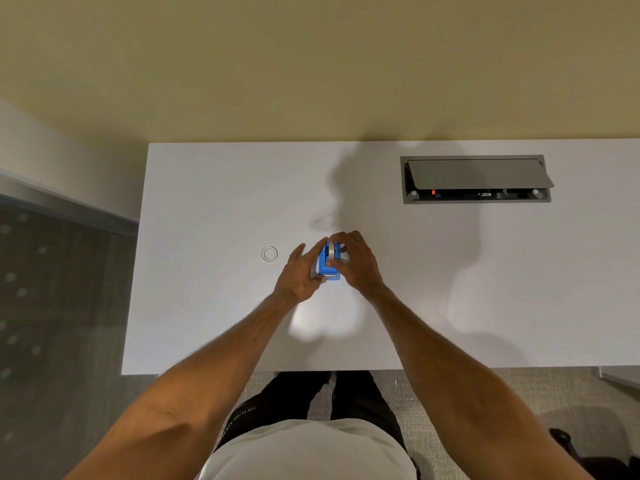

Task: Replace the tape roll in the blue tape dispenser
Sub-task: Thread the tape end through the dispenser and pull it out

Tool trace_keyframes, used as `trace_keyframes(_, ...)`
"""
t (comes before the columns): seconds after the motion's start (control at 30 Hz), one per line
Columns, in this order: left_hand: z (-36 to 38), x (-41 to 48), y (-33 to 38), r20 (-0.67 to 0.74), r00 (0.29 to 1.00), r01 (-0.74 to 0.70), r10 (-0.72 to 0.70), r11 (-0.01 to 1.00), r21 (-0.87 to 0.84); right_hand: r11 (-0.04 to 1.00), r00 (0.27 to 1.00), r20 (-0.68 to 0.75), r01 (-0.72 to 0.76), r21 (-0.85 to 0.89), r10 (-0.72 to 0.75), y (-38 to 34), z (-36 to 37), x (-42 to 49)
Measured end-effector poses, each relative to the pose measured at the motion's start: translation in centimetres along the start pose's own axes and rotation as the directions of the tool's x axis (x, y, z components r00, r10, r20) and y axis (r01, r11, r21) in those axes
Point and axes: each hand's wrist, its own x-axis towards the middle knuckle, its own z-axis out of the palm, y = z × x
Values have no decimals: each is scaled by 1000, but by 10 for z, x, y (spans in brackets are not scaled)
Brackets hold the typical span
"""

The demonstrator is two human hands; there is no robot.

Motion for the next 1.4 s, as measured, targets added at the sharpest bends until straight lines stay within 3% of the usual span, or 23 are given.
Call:
trace_keyframes(0.27, 0, 0, 0, 0, 1000, -20, 20, 1000, 1, 1000, 1000, -7, -16, 18, 16, 2, 3, 0)
trace_keyframes(0.53, -1, -1, 0, -15, 999, -49, 49, 999, -22, 994, 999, 12, 38, -102, -37, 6, 2, 0)
trace_keyframes(0.73, -3, -1, 0, -60, 997, -61, 56, 996, -71, 988, 997, 9, 71, -139, -70, 7, -1, -3)
trace_keyframes(0.93, -5, -1, 5, -192, 973, -161, 127, 972, -170, 978, 995, 31, 95, -184, -91, 8, -5, 0)
trace_keyframes(1.13, -7, 5, 11, -155, 985, -92, 69, 985, -146, 875, 977, 25, 200, -440, -211, 7, -9, 9)
trace_keyframes(1.4, -6, 5, 17, -191, 981, -60, 38, 993, -106, 790, 953, 81, 287, -542, -291, 8, -15, 15)
